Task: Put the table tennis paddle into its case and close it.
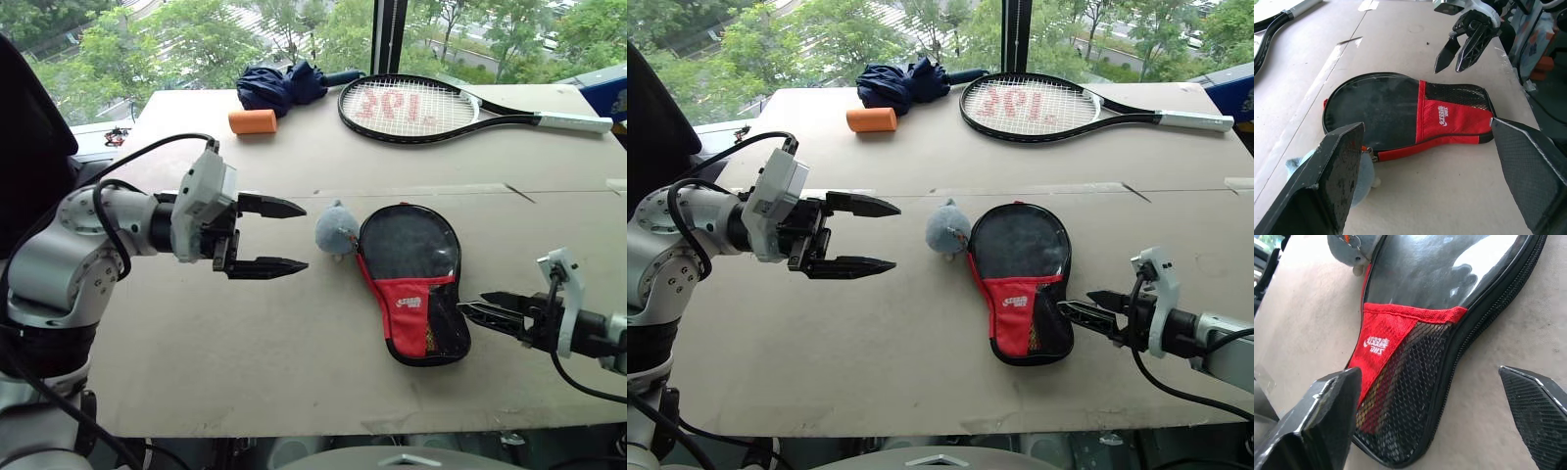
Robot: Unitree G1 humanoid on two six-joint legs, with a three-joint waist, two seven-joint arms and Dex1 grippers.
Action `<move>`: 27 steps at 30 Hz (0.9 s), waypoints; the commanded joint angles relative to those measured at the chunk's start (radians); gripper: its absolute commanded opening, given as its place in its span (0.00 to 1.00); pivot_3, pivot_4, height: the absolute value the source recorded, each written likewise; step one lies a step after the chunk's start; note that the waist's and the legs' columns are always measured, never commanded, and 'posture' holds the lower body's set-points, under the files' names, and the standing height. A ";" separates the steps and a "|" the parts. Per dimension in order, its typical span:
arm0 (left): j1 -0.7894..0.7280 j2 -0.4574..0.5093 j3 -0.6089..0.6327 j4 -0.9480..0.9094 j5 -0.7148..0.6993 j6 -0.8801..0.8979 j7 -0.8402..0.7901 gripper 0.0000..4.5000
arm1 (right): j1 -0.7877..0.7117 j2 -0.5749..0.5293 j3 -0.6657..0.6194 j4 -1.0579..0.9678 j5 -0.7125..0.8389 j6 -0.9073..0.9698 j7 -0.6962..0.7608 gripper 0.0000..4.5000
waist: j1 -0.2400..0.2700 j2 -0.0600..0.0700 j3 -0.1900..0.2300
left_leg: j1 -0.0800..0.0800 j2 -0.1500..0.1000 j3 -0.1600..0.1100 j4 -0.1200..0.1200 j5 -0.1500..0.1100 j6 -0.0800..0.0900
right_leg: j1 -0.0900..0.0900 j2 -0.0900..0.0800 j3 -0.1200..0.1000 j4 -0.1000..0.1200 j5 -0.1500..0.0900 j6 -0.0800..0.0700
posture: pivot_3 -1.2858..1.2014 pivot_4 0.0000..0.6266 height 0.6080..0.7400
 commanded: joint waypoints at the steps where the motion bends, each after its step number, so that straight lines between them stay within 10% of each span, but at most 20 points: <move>1: -0.021 -0.029 -0.038 0.087 0.087 -0.057 0.033 0.93 | -0.050 -0.002 0.135 -0.064 -0.180 -0.285 0.128 0.98 | -0.004 0.000 0.000 | 0.001 0.000 0.001 0.000 0.000 0.000 | 0.000 0.000 0.001 0.001 0.000 0.000 | 0.52 0.24 0.89; 13: -0.283 -0.247 -0.259 0.594 0.396 -0.406 -0.012 0.93 | -0.254 0.108 0.645 0.179 -0.635 -0.488 0.051 0.98 | -0.001 -0.003 0.000 | -0.002 -0.001 -0.003 0.003 0.000 0.000 | -0.001 0.000 -0.003 0.000 0.000 0.000 | 0.52 0.24 0.89; 25: -0.529 -0.409 -0.433 1.183 0.687 -0.756 -0.130 0.93 | -0.241 0.162 0.665 0.215 -0.706 -0.460 0.030 0.98 | -0.003 -0.015 -0.007 | -0.001 -0.001 -0.004 0.005 0.000 -0.001 | -0.001 0.000 -0.004 0.005 0.000 0.000 | 0.52 0.24 0.89; 27: -0.560 -0.436 -0.425 1.257 0.700 -0.791 -0.123 0.81 | -0.238 0.169 0.661 0.212 -0.709 -0.458 0.027 1.00 | -0.003 -0.015 -0.007 | -0.001 -0.001 -0.003 0.005 0.000 -0.001 | -0.001 0.000 -0.004 0.006 0.000 0.000 | 0.52 0.24 0.89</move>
